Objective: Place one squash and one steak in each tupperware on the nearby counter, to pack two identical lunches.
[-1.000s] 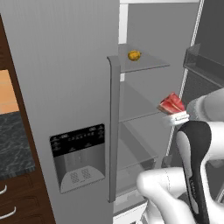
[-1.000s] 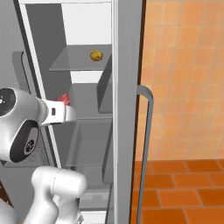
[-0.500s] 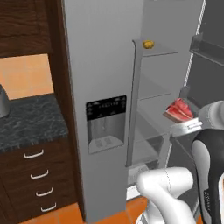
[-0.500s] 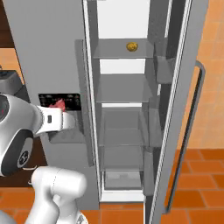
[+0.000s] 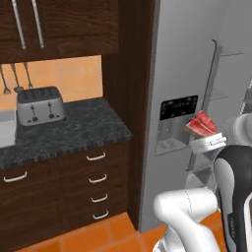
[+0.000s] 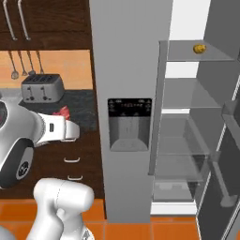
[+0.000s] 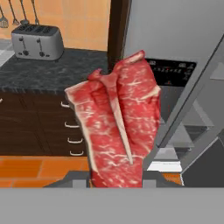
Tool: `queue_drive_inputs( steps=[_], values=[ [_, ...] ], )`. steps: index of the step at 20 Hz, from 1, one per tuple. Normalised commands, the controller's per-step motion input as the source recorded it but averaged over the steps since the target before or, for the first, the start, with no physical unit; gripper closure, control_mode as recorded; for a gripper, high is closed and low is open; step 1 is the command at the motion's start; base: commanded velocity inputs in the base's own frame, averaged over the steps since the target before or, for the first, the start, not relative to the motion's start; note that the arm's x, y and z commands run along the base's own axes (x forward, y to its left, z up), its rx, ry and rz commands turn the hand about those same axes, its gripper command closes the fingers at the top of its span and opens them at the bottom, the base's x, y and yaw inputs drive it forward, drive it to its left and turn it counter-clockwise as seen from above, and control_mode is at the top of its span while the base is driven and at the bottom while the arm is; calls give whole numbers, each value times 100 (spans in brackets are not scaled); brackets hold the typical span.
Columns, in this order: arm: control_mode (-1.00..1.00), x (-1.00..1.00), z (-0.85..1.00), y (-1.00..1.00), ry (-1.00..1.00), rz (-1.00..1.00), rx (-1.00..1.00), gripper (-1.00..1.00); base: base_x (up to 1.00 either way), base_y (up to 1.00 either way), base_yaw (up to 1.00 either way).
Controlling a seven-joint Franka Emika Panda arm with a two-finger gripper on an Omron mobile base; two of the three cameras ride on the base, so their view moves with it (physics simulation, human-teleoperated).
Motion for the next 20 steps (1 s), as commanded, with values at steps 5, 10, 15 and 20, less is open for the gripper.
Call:
queue_drive_inputs(
  steps=[5,10,15,20],
  values=[
    [100,0,0,0,0,0,0,100,2,100,2],
    [100,0,0,0,0,0,0,100,47,100,2],
    [100,0,0,0,0,0,0,100,96,100,0],
    [100,0,0,0,0,0,0,100,80,100,0]
  ],
)
